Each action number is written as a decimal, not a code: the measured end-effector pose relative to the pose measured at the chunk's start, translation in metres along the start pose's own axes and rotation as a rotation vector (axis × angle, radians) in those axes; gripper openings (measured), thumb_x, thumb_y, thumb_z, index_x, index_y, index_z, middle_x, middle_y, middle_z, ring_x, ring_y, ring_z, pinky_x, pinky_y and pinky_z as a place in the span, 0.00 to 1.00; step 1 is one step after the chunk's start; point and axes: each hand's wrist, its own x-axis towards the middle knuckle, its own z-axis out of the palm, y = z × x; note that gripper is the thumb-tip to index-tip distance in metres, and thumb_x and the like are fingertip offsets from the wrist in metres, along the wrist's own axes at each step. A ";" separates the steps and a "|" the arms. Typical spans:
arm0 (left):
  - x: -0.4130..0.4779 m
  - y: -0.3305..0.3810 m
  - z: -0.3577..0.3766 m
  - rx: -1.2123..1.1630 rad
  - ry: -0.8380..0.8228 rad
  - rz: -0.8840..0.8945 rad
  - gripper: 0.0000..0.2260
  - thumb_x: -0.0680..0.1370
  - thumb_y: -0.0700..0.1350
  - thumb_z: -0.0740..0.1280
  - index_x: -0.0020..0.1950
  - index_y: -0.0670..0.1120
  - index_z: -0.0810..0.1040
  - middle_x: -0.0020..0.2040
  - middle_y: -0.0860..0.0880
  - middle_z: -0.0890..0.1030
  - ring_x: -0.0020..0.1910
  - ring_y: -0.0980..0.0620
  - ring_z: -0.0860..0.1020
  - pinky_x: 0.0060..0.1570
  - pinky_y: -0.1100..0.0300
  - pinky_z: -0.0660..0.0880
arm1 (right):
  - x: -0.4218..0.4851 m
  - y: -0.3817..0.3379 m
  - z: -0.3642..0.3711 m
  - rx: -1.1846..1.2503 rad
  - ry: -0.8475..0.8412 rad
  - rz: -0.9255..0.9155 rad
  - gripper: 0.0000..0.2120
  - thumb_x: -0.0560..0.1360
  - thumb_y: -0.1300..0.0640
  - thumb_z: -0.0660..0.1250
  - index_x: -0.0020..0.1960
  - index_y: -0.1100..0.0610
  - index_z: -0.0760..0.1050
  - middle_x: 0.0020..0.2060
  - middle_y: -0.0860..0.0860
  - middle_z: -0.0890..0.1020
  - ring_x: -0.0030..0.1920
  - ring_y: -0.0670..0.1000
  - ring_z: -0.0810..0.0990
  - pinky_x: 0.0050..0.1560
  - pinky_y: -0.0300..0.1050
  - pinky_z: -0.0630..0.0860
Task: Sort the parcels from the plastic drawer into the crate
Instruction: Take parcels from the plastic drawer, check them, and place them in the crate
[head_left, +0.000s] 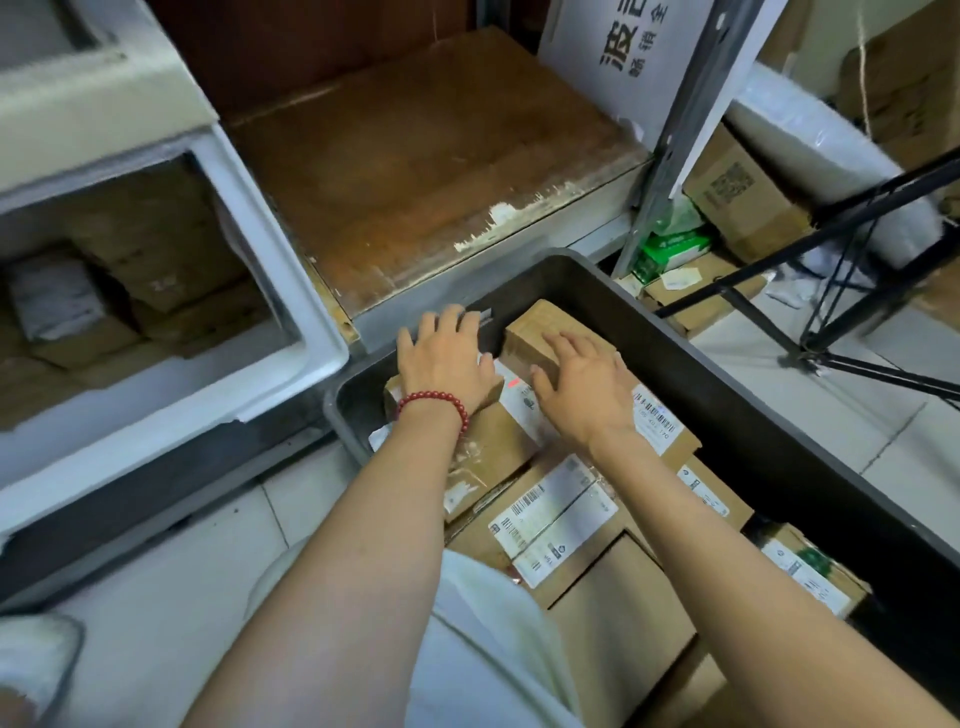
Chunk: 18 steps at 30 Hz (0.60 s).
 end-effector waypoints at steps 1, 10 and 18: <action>-0.004 -0.006 -0.010 -0.025 0.019 -0.044 0.22 0.80 0.53 0.58 0.73 0.51 0.64 0.72 0.49 0.66 0.70 0.46 0.64 0.66 0.47 0.62 | -0.003 -0.009 -0.004 -0.003 0.015 -0.042 0.24 0.80 0.45 0.57 0.74 0.50 0.63 0.73 0.51 0.67 0.73 0.54 0.62 0.72 0.52 0.57; -0.090 -0.116 -0.099 -0.008 0.183 -0.204 0.17 0.79 0.52 0.60 0.68 0.52 0.70 0.64 0.48 0.76 0.62 0.44 0.72 0.57 0.49 0.68 | -0.031 -0.113 -0.036 0.059 0.031 -0.287 0.23 0.81 0.46 0.57 0.74 0.52 0.65 0.71 0.52 0.70 0.70 0.55 0.66 0.65 0.52 0.68; -0.181 -0.220 -0.144 0.069 0.175 -0.450 0.21 0.79 0.52 0.61 0.71 0.51 0.67 0.68 0.46 0.72 0.66 0.42 0.69 0.59 0.47 0.68 | -0.074 -0.240 -0.028 0.159 -0.094 -0.591 0.23 0.81 0.47 0.58 0.74 0.52 0.65 0.71 0.52 0.68 0.70 0.56 0.66 0.63 0.54 0.70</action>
